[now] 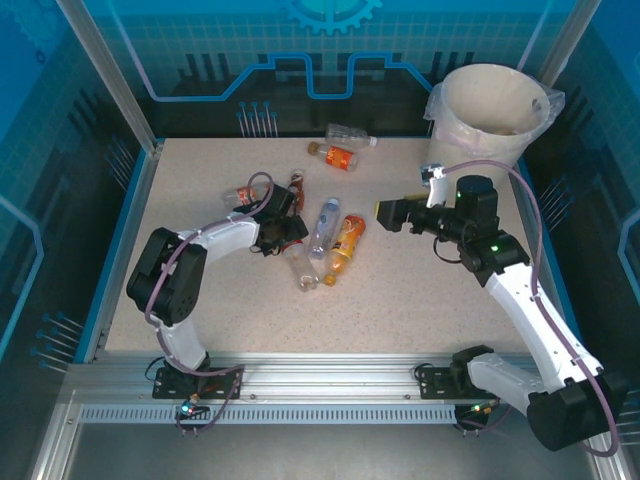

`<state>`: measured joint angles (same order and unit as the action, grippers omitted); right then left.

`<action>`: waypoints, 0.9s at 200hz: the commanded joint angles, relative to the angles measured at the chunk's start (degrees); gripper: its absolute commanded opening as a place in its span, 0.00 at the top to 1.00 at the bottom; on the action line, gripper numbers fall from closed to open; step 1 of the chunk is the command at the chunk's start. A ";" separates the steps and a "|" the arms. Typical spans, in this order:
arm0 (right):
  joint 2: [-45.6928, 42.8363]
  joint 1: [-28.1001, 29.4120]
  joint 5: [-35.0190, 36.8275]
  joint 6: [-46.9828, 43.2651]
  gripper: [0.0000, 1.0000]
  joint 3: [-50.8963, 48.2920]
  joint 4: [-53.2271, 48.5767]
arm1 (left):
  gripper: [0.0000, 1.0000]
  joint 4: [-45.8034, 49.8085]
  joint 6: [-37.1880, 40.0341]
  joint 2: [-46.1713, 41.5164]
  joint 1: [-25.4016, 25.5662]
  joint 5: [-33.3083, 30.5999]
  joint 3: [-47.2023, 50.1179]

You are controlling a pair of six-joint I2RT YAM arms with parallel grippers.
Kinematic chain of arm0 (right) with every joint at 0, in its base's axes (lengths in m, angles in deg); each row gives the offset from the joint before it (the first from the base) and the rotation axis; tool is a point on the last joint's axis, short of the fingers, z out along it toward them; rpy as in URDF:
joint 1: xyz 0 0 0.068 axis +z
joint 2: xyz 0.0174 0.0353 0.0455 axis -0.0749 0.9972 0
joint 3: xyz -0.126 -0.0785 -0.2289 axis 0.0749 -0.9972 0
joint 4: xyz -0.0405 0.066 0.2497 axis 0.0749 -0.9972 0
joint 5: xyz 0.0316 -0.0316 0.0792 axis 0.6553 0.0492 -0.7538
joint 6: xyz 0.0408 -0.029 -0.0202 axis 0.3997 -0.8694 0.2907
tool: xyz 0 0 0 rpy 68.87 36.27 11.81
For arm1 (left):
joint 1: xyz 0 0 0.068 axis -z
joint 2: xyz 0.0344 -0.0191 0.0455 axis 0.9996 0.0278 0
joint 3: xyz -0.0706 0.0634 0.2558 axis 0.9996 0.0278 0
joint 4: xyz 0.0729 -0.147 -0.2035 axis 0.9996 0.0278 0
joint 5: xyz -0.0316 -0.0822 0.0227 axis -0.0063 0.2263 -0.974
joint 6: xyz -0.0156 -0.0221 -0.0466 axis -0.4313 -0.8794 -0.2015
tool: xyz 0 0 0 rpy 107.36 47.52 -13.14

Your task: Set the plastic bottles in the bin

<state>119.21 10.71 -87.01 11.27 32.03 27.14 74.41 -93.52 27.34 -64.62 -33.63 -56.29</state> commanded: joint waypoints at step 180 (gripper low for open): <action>-0.55 5.85 -2.10 3.33 0.00 -8.09 7.04 | 0.50 -17.01 -0.65 -16.94 0.93 8.55 10.41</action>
<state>119.63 14.01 -89.99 14.72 24.99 30.11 66.56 -92.30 15.80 -64.53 -29.69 -47.54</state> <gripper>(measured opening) 0.998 0.554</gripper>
